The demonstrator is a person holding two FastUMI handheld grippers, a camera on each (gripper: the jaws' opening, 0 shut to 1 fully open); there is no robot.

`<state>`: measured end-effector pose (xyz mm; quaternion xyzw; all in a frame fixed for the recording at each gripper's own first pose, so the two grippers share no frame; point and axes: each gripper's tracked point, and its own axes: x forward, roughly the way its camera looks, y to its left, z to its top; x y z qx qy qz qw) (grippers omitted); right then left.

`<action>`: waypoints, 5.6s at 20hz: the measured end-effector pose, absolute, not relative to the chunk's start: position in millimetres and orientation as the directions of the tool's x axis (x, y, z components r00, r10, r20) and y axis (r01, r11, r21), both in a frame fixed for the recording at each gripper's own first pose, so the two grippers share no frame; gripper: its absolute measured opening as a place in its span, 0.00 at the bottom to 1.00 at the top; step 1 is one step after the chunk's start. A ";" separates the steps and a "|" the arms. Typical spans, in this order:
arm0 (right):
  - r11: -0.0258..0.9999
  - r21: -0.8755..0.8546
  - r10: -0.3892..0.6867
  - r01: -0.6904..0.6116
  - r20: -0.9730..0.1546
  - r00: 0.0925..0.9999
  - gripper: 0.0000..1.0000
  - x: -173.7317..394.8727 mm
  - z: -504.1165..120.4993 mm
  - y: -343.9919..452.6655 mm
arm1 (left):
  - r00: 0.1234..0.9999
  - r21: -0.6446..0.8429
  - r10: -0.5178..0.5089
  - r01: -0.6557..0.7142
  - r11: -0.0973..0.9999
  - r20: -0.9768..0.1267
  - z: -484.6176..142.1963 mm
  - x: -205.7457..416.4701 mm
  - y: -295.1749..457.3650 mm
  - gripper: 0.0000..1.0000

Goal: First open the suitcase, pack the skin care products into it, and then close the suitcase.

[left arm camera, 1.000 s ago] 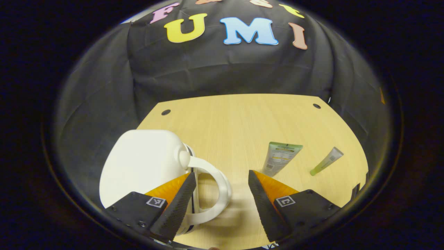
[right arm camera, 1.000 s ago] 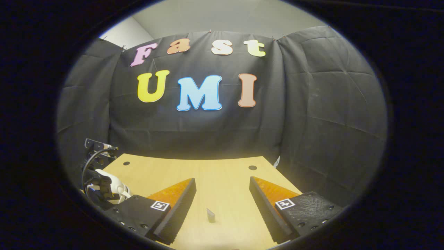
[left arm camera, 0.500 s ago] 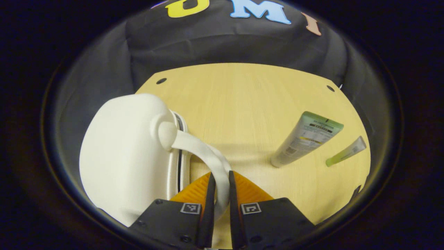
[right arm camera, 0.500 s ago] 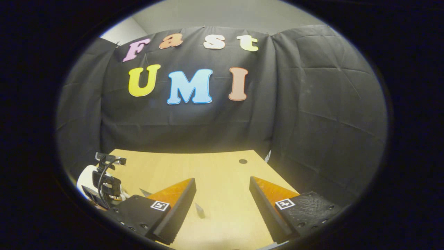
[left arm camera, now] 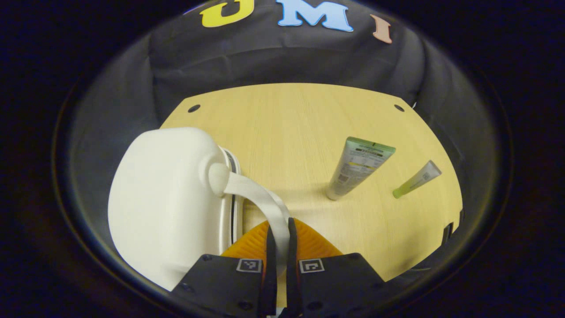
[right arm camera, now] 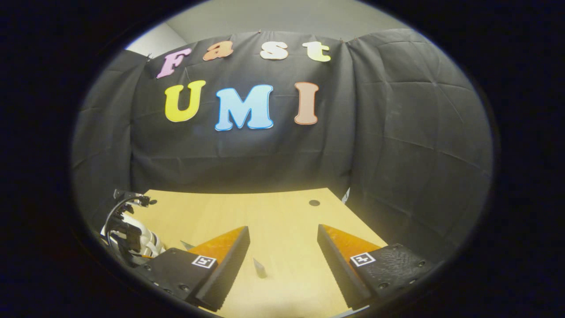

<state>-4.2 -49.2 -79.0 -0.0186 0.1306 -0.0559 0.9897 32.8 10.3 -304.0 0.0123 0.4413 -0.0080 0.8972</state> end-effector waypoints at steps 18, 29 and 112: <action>0.996 0.006 -0.086 0.092 -0.299 0.950 0.94 19.1 -100.6 -37.0 | 0.769 0.339 0.316 -0.138 0.931 -0.556 -23.8 28.4 298.3 0.15; 0.990 0.009 -0.125 0.138 -0.357 0.926 0.93 29.0 -116.0 -49.2 | 0.477 0.622 0.620 -0.179 0.763 -0.623 -162.0 51.6 560.9 0.15; 0.698 0.449 0.714 -0.557 -0.493 0.497 0.19 -19.7 -185.7 311.2 | 0.647 0.143 0.206 -0.148 0.979 -0.735 -231.3 -0.5 232.0 0.55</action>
